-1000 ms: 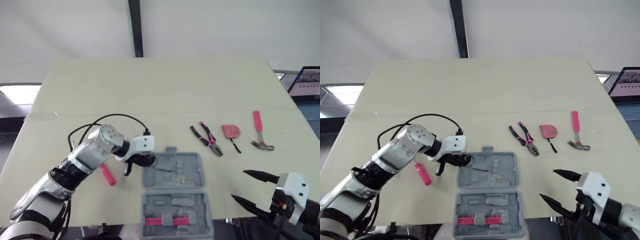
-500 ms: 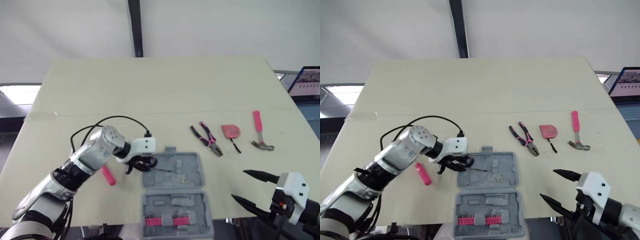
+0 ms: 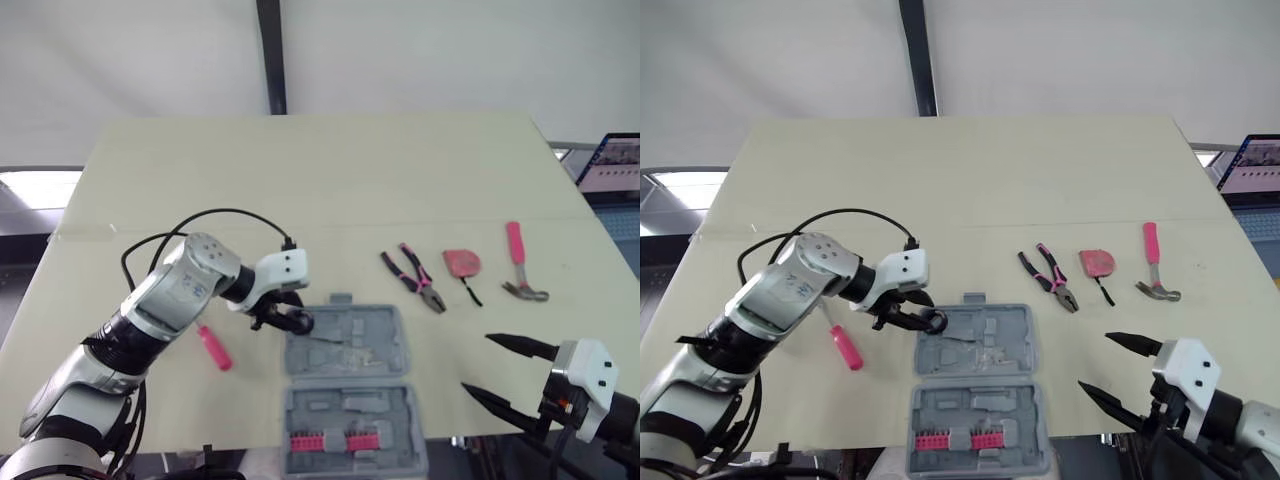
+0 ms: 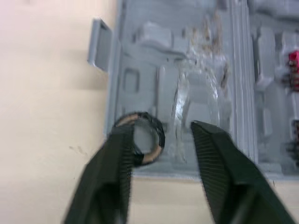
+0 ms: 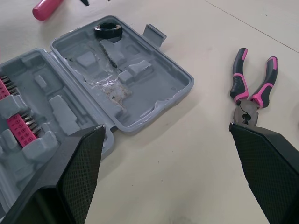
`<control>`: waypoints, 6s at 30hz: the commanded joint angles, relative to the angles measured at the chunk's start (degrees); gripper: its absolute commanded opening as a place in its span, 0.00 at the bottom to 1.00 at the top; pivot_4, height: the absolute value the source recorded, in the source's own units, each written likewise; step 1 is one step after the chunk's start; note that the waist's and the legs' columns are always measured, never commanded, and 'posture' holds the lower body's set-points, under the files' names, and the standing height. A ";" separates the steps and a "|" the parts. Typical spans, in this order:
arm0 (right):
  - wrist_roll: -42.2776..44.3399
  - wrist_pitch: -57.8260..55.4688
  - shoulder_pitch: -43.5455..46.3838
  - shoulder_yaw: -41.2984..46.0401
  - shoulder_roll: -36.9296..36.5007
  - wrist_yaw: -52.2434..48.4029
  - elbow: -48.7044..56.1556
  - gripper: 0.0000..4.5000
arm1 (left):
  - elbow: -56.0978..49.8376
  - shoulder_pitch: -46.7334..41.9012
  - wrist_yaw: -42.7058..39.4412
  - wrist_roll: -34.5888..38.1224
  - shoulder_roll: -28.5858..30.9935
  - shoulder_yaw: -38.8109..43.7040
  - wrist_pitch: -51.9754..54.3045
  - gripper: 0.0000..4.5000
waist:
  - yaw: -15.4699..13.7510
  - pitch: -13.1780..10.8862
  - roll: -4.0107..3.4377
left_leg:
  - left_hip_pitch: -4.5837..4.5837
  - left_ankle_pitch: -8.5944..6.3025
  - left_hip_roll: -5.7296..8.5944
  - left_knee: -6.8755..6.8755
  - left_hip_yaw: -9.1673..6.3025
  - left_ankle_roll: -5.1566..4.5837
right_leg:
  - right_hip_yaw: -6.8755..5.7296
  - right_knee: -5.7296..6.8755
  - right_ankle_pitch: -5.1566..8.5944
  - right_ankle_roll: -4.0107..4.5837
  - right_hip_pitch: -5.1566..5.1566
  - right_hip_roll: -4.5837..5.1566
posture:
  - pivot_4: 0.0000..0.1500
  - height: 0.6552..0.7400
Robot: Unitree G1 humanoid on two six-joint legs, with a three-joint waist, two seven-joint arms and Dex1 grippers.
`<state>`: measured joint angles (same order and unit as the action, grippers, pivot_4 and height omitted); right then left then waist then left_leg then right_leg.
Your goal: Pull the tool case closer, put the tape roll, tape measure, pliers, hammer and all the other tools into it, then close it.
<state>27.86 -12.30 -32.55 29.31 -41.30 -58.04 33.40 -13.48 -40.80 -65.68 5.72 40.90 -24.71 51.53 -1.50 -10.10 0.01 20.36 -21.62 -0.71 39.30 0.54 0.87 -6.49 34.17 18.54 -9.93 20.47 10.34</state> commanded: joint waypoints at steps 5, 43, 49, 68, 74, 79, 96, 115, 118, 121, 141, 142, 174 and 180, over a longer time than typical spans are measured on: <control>-0.01 0.58 0.66 0.20 -0.40 -0.21 -0.09 1.00 | -1.14 7.12 6.94 -1.20 -1.33 2.42 -8.89 0.26 | -0.13 0.00 0.00 | 0.00 0.00 0.00 0.00 0.00 0.00 | 0.00 0.00 0.00 0.00 0.00 0.00 | 1.00 1.00; -0.06 -0.13 1.55 0.43 -0.69 0.17 -0.46 1.00 | 7.86 14.56 13.18 -8.49 -6.85 1.92 -27.27 0.26 | -0.08 0.01 -0.01 | -0.02 0.00 0.01 0.01 0.02 0.00 | -0.01 0.01 0.00 0.00 -0.01 0.01 | 1.00 1.00; 0.31 -0.57 2.33 0.26 -0.66 0.42 -0.46 1.00 | -1.90 16.36 14.66 5.82 -9.78 17.88 -15.77 0.26 | 0.12 0.01 -0.01 | -0.01 0.00 -0.01 0.01 0.00 0.00 | -0.01 0.03 0.00 0.00 0.00 0.01 | 1.00 1.00; -1.01 1.35 1.08 -5.01 0.67 -1.32 -5.20 1.00 | -26.19 77.65 13.94 20.61 -12.68 47.89 -25.59 0.99 | -0.99 0.26 -0.02 | -0.19 -0.06 -0.02 0.00 0.01 -0.06 | -0.04 -0.33 0.01 0.02 -0.35 0.06 | 1.00 1.00; -1.46 3.22 -0.28 -4.94 0.81 -2.26 -7.84 1.00 | -24.77 85.94 13.22 20.16 -16.25 51.39 -35.13 0.99 | -1.22 0.30 -0.01 | -0.19 -0.09 -0.03 0.00 0.05 -0.09 | -0.04 -0.38 0.01 0.02 -0.36 0.04 | 1.00 1.00; -1.69 3.89 0.15 -5.66 0.65 -2.39 -9.19 1.00 | -23.08 87.07 14.48 18.96 -17.03 50.80 -39.68 0.99 | -1.26 0.32 -0.03 | -0.19 -0.12 -0.03 0.00 0.06 -0.13 | -0.04 -0.40 0.01 0.02 -0.36 0.04 | 1.00 1.00; -1.70 -5.65 9.39 -3.70 6.24 15.78 -9.25 1.00 | -25.39 68.85 11.47 24.98 -10.81 37.29 -41.75 0.99 | -0.50 0.57 -0.41 | -0.20 -0.13 -0.04 -0.01 0.07 -0.13 | -0.06 -0.33 0.01 0.03 -0.34 0.02 | 1.00 1.00; -11.66 -24.50 38.80 -15.85 9.03 37.13 -26.38 1.00 | -28.94 60.74 20.94 23.51 -7.63 33.34 -35.81 0.99 | 0.30 0.76 -0.76 | -0.17 -0.11 -0.02 -0.04 0.09 -0.10 | -0.04 -0.29 0.01 0.03 -0.23 0.02 | 1.00 1.00; -12.87 -23.73 42.57 -16.61 9.54 37.74 -30.67 1.00 | -29.62 61.00 21.92 23.39 -7.63 33.43 -35.19 0.99 | 0.29 0.77 -0.78 | -0.14 -0.11 -0.02 -0.11 0.10 -0.10 | -0.05 -0.26 0.01 0.03 -0.13 0.02 | 1.00 1.00; -14.07 -23.80 44.61 -17.66 9.87 38.13 -33.26 1.00 | -30.47 61.61 22.82 23.22 -7.75 33.21 -34.86 0.99 | 0.31 0.77 -0.78 | -0.12 -0.11 -0.02 -0.11 0.12 -0.10 | -0.05 -0.26 0.01 0.03 -0.11 0.02 | 1.00 1.00; -15.37 -25.65 51.40 -18.64 13.28 38.36 -42.40 1.00 | -33.46 66.43 25.25 20.49 -7.69 32.69 -36.12 0.99 | 0.73 0.77 -0.79 | -0.11 -0.10 -0.05 -0.11 0.18 -0.09 | -0.04 -0.27 0.01 0.02 -0.09 0.02 | 1.00 1.00; -15.31 -25.82 51.58 -18.61 13.37 38.30 -42.58 0.94 | -33.34 66.57 25.15 20.37 -7.70 32.62 -36.36 1.00 | 0.77 0.77 -0.79 | -0.11 -0.11 -0.05 -0.11 0.19 -0.09 | -0.04 -0.27 0.01 0.02 -0.09 0.02 | 1.00 1.00; -6.80 -44.81 31.27 -14.80 7.20 33.14 -13.11 0.00 | -25.96 66.47 19.77 19.94 -6.80 31.63 -42.53 1.00 | 0.08 0.77 -0.78 | -0.08 -0.11 -0.05 -0.13 0.18 -0.09 | -0.04 -0.33 0.01 0.02 -0.09 0.02 | 1.00 1.00; -2.99 -53.69 23.22 -13.83 5.66 32.89 -2.44 0.00 | -23.40 66.00 16.74 20.65 -6.05 31.79 -44.16 1.00 | 0.04 0.77 -0.77 | -0.08 -0.11 -0.05 -0.13 0.18 -0.09 | -0.04 -0.35 0.01 0.02 -0.09 0.02 | 1.00 1.00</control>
<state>23.47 -63.36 -7.96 14.29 -35.05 -24.32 27.83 -37.10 25.19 -47.52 25.10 34.54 6.47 8.95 -1.46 -9.32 -0.76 20.28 -21.74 -0.76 39.17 0.72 0.78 -6.53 33.82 18.54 -9.90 20.37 10.36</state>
